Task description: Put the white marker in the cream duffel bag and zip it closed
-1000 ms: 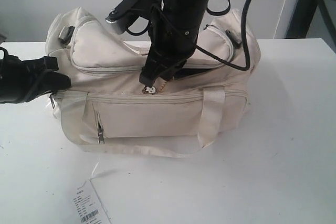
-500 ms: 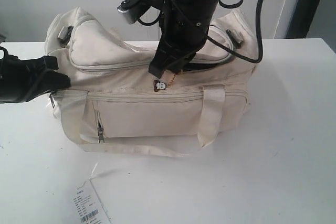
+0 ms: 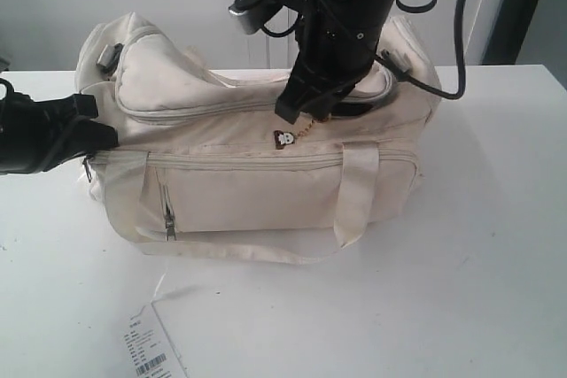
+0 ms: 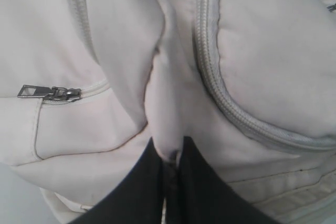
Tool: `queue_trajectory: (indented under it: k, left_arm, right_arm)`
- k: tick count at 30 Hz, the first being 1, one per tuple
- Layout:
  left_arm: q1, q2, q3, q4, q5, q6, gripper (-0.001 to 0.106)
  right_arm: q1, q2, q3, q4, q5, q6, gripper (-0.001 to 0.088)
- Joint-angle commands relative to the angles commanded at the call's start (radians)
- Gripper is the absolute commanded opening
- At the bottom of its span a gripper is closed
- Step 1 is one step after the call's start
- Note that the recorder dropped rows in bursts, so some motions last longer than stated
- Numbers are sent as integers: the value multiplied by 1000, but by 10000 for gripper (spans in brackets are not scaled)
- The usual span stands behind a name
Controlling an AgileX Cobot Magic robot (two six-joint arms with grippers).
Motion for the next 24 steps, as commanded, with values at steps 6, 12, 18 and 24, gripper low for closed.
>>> queue_trajectory:
  k: [6,12,18,24]
  left_arm:
    - [0,0,0,0,0,0,3]
    - [0,0,0,0,0,0,3]
    - [0,0,0,0,2,0,3]
    - [0,0,0,0,2,0,3]
  right_arm:
    - [-43,-23,14,2,0,-4,0]
    - [-65,-26,14,0,0,-4,0]
    - [-101,-31,14,0,0,-4,0]
    - [-138,-30,14,2,0,-4,0]
